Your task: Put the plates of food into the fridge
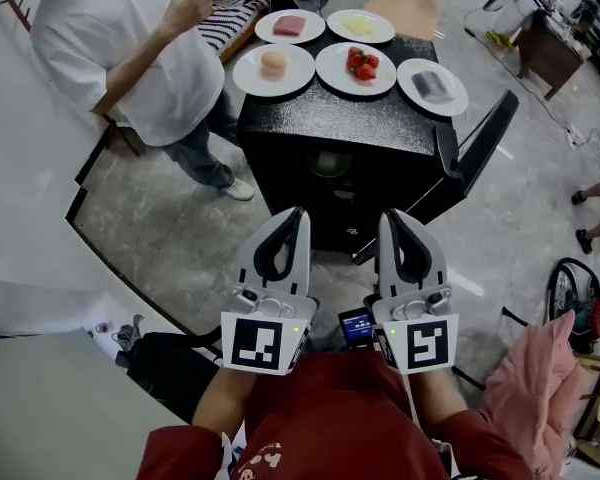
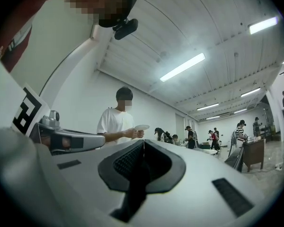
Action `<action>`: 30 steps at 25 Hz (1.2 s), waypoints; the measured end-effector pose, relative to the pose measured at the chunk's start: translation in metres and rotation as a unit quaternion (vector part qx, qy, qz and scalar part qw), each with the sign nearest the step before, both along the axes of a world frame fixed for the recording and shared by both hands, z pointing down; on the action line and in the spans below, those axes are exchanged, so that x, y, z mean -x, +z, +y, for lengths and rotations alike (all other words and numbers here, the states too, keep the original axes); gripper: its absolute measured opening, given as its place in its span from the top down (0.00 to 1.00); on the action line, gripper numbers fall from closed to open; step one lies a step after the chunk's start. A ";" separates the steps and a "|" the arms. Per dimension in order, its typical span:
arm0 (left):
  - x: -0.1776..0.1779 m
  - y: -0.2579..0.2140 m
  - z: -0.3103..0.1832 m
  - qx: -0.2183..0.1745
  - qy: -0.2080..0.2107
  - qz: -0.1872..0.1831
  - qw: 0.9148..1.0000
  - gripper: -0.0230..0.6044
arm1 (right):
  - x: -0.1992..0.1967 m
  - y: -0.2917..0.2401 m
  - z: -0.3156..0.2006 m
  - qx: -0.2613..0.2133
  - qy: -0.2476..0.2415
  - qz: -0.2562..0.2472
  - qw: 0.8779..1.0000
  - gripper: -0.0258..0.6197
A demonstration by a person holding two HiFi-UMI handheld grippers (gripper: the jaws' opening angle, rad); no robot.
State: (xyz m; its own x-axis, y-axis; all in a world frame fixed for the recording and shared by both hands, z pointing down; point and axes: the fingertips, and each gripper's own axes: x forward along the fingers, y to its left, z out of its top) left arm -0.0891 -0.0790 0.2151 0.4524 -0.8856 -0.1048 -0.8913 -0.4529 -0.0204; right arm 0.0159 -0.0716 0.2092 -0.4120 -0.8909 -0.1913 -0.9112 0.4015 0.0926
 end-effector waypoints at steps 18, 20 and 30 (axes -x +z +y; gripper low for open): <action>0.005 0.015 0.004 0.018 -0.020 0.025 0.999 0.95 | 0.006 0.011 0.004 0.004 -0.013 0.017 1.000 0.94; 0.005 0.016 0.003 0.019 -0.022 0.026 0.999 0.95 | 0.003 0.011 0.004 0.007 -0.009 0.011 1.000 0.94; 0.016 0.019 -0.001 0.025 -0.041 0.029 0.998 0.95 | -0.002 0.012 0.000 0.003 -0.003 0.007 1.000 0.94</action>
